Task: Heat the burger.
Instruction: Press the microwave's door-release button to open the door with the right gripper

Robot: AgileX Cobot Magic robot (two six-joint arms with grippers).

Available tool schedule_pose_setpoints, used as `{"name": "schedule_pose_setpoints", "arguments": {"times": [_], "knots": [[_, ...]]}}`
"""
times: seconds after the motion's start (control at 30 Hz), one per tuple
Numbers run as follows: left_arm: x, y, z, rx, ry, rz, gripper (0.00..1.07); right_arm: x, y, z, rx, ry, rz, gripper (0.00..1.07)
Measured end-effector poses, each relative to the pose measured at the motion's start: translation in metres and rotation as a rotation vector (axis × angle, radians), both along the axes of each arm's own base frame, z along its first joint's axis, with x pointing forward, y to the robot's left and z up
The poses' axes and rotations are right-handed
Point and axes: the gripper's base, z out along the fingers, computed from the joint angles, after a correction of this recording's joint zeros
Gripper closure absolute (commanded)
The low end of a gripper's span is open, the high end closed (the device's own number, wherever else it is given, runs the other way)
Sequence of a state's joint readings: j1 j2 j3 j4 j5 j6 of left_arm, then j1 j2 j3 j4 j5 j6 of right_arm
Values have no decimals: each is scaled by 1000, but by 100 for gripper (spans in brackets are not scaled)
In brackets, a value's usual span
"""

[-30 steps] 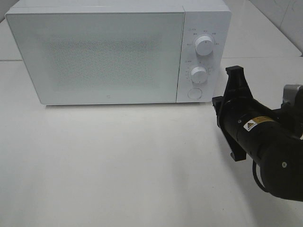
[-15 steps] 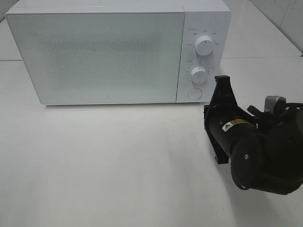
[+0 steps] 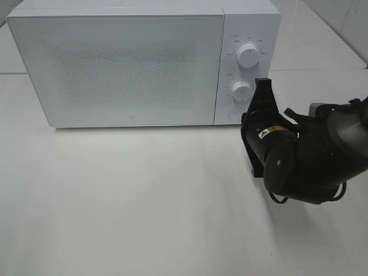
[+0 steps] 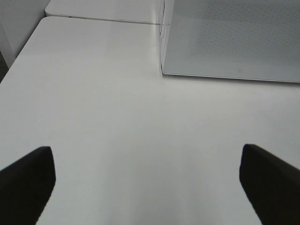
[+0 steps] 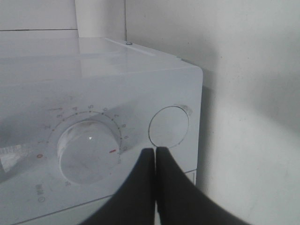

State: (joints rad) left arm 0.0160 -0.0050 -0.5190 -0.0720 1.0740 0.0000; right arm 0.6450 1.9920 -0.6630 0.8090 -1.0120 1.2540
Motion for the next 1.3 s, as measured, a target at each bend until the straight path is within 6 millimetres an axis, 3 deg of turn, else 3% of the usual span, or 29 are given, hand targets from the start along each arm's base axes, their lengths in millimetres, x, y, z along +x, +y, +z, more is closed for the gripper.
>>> {"name": "schedule_pose_setpoints", "arguments": {"times": [0.3, 1.3], "knots": [[0, 0, 0, 0, 0, 0, 6, 23, 0, -6, 17, 12, 3, 107], [0, 0, 0, 0, 0, 0, 6, 49, 11, -30, 59, 35, -19, 107]]}}
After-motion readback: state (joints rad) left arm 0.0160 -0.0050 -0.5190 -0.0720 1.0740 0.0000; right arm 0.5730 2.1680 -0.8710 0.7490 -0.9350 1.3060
